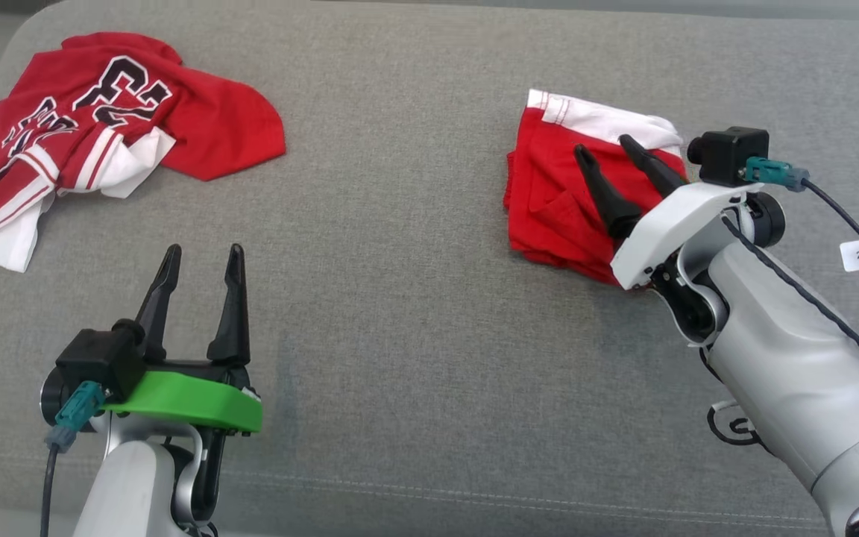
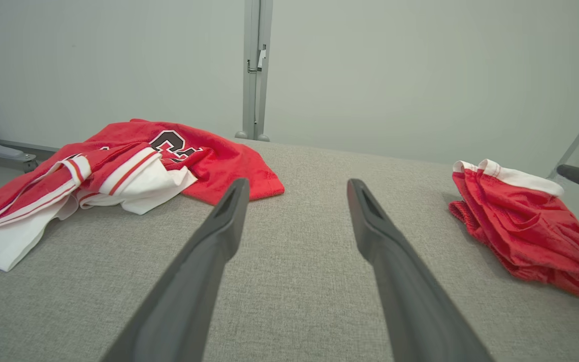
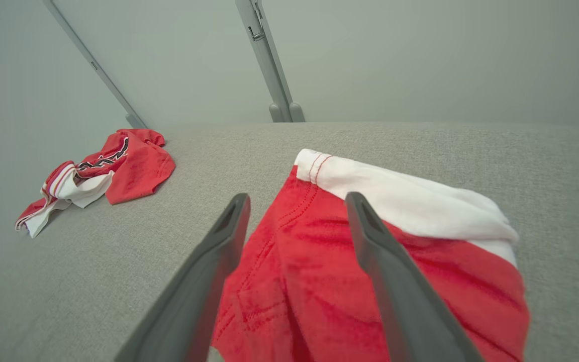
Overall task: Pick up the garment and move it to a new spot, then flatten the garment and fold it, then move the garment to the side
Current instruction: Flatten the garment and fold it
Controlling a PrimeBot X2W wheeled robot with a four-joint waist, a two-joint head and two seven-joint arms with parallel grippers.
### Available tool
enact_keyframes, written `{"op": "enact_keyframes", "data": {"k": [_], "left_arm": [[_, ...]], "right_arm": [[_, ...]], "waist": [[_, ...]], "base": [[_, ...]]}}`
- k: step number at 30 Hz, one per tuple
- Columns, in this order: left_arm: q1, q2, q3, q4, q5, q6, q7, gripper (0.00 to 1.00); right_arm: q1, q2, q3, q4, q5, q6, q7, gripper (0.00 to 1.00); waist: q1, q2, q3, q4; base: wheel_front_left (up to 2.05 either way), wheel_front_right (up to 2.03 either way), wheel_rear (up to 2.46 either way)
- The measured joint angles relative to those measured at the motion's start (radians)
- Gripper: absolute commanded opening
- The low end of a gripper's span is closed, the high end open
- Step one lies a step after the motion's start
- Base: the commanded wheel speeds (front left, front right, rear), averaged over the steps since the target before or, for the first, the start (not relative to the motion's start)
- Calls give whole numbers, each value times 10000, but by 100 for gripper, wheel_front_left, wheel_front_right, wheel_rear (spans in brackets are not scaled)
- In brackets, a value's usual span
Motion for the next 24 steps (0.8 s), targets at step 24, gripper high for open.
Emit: {"op": "enact_keyframes", "data": {"k": [24], "left_arm": [[979,125,589,-199,378,0,0,100]], "right_arm": [[2632,-984,-1914,-3534,-1246,-941,-506,100]], "waist": [[0,0,-1788,-2117]], "base": [[0,0,0]]}}
